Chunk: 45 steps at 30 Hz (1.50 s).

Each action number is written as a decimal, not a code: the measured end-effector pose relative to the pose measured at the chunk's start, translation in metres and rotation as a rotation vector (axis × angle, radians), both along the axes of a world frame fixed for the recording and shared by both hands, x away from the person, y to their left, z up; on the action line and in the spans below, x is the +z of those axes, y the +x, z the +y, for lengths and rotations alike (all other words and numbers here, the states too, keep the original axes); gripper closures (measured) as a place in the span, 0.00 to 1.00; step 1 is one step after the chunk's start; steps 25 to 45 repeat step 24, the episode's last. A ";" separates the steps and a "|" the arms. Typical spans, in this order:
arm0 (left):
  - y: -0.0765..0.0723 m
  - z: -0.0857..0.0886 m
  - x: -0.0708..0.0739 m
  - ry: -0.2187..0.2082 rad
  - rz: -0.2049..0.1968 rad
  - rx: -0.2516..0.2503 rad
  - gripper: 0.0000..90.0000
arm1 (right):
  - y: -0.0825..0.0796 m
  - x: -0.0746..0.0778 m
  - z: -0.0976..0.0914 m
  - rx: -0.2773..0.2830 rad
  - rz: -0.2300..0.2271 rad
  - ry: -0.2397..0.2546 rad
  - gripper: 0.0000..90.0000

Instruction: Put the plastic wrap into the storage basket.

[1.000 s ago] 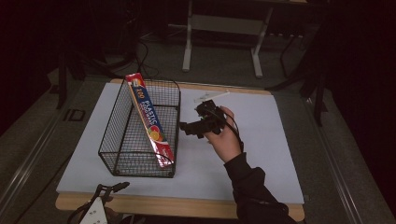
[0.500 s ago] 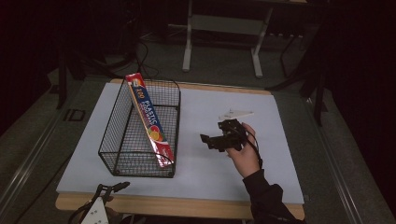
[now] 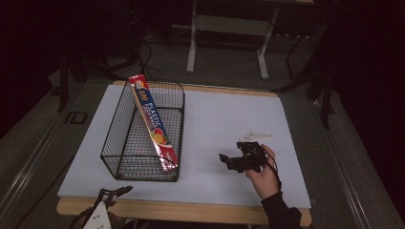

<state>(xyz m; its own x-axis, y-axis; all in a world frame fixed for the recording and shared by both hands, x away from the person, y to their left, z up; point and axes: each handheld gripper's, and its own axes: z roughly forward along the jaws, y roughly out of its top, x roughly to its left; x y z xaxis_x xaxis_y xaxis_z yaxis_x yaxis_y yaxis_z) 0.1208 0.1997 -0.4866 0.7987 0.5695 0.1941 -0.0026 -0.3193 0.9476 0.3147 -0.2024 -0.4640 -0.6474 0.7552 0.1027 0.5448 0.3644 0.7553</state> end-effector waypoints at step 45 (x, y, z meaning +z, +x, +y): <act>-0.001 0.000 0.001 -0.001 0.005 -0.019 0.01 | -0.008 -0.042 -0.026 -0.026 -0.055 -0.049 0.16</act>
